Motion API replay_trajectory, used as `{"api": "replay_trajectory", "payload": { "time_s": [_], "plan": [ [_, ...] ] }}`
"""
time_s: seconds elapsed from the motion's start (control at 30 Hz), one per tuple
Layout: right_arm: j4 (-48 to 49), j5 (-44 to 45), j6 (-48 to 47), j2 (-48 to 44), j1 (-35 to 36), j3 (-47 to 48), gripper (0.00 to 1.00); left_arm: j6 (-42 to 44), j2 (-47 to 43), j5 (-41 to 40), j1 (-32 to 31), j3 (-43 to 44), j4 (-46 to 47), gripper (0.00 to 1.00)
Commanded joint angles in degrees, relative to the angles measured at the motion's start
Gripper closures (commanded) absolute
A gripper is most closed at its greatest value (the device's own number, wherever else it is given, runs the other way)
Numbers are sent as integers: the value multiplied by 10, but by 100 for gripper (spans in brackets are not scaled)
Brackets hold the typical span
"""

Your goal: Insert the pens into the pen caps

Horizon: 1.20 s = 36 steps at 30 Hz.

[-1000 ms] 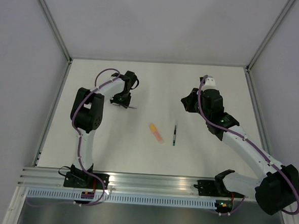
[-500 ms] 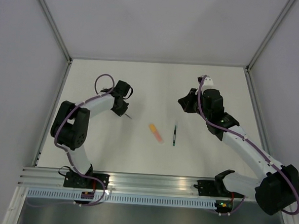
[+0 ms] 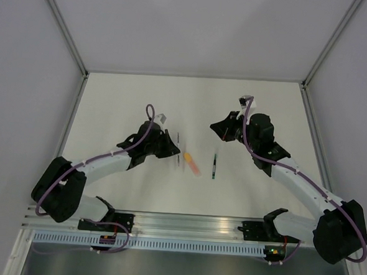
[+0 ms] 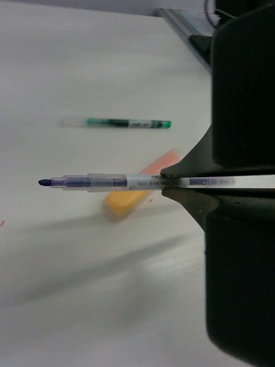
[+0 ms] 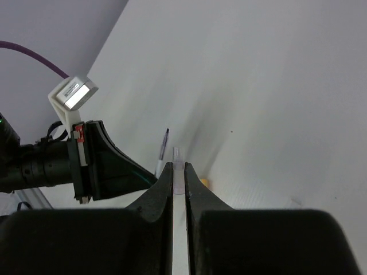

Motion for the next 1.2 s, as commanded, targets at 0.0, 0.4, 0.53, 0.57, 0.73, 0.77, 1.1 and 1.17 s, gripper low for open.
{"api": "replay_trajectory", "payload": {
  "time_s": [0.0, 0.4, 0.53, 0.57, 0.73, 0.77, 1.1, 1.17],
  "plan": [
    [124, -56, 42, -10, 0, -30, 100, 79, -68, 95, -51, -21, 135, 98],
    [276, -34, 75, -169, 0, -146, 100, 43, -221, 148, -93, -177, 325, 98],
    [309, -42, 85, -203, 0, -160, 100, 22, -231, 220, -95, -211, 440, 98],
    [324, -46, 99, -211, 0, -172, 100, 22, -233, 229, -94, -218, 456, 98],
    [467, -98, 130, -195, 0, -208, 100, 11, -246, 275, -94, -232, 530, 98],
    [480, -99, 135, -188, 0, -216, 100, 7, -245, 277, -95, -236, 538, 98],
    [669, -130, 178, -132, 16, -250, 100, -12, -216, 299, -95, -246, 604, 98],
    [694, -132, 188, -110, 26, -254, 100, -14, -214, 299, -95, -247, 609, 98]
  ]
}}
